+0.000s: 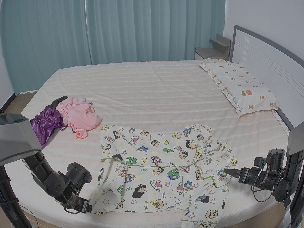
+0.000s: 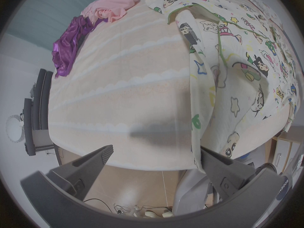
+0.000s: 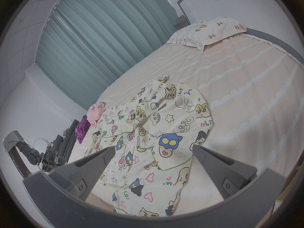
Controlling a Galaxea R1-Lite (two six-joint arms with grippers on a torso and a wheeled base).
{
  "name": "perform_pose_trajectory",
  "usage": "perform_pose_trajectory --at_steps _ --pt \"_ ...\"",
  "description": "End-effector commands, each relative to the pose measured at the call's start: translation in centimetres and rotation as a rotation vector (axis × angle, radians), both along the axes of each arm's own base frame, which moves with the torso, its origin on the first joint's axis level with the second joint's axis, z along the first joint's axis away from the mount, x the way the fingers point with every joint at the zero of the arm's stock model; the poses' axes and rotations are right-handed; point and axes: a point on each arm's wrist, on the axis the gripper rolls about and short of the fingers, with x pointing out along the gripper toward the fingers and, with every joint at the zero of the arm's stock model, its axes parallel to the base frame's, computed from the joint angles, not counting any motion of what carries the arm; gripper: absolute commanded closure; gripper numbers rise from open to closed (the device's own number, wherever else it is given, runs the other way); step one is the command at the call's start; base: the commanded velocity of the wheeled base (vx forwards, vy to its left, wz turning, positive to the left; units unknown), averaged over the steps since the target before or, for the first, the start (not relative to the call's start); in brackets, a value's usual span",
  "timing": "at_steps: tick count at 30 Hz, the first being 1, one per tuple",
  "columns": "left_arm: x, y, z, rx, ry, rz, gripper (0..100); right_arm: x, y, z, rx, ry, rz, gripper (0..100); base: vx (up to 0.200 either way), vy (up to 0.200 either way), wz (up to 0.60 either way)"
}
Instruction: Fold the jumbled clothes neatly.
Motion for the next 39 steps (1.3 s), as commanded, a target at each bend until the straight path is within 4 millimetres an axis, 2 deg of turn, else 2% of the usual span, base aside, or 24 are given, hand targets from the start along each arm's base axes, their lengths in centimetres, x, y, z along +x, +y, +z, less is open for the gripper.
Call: perform_pose_trajectory --at_steps 1,9,22,28,30,31,33,37,39 --pt "0.0 1.2 0.0 -0.018 0.013 0.058 0 -0.2 0.0 0.1 0.000 -0.007 0.001 0 0.000 0.000 0.00" --pt "1.2 3.1 -0.1 -0.135 0.006 0.154 0 -0.2 0.0 0.1 -0.001 -0.005 0.001 0 0.000 0.000 0.00" --pt "3.2 7.1 -1.1 -0.135 -0.004 0.324 0 -0.3 0.1 0.1 -0.001 -0.002 0.008 0 0.000 0.000 0.00" --pt "3.9 7.8 -0.6 -0.166 -0.039 0.351 0 -0.4 0.2 0.1 -0.001 -0.002 0.009 0 0.000 0.000 0.00" --pt "4.4 7.7 0.2 -0.219 -0.076 0.341 0 -0.4 0.2 0.1 -0.001 -0.002 0.009 0 0.000 0.000 0.00" --pt "4.7 7.5 1.7 -0.280 -0.128 0.327 0 -0.3 0.1 0.1 -0.001 -0.002 0.008 0 0.000 0.000 0.00" --pt "4.7 7.1 3.3 -0.350 -0.180 0.292 0 -0.3 0.1 0.1 -0.001 -0.002 0.008 0 0.000 0.000 0.00" --pt "4.4 5.3 6.3 -0.532 -0.260 0.227 0 -0.3 0.1 0.1 -0.001 0.000 0.008 0 0.000 0.000 0.00" --pt "4.4 3.7 7.8 -0.658 -0.281 0.225 0 -0.3 0.1 0.0 -0.001 0.001 0.008 0 0.000 0.000 0.00"
